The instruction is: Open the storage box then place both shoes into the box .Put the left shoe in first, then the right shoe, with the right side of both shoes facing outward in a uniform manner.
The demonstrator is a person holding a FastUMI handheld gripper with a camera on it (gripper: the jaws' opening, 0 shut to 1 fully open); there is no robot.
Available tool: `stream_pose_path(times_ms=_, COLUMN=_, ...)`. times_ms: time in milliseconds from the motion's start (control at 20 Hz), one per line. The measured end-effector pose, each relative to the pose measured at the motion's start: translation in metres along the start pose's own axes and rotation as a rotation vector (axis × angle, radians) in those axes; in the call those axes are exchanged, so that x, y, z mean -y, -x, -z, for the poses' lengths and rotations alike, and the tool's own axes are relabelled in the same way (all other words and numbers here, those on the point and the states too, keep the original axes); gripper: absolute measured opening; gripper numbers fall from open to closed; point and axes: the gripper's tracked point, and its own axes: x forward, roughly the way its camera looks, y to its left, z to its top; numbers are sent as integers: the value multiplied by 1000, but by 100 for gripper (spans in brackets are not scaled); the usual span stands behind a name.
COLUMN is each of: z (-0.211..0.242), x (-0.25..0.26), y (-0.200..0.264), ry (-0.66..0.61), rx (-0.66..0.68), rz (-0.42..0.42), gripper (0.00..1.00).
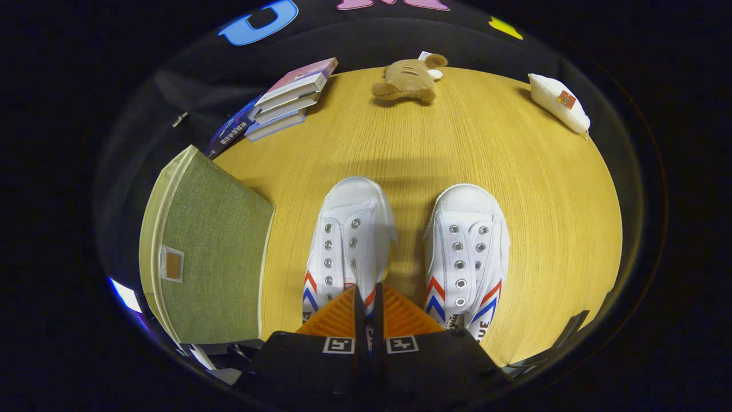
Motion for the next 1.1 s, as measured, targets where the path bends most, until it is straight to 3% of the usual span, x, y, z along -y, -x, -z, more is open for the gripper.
stream_pose_path(times_ms=300, z=-26, x=-33, y=55, ry=-8, rx=47, rz=-67, gripper=5)
stream_pose_path(times_ms=700, z=-72, x=-129, y=143, ry=40, rx=124, rz=-220, gripper=5)
stream_pose_path(times_ms=900, z=-70, x=-186, y=150, ry=11, rx=82, rz=-303, gripper=5)
stream_pose_path(times_ms=1100, z=-52, x=-236, y=127, ry=-40, rx=-4, rz=-325, gripper=5)
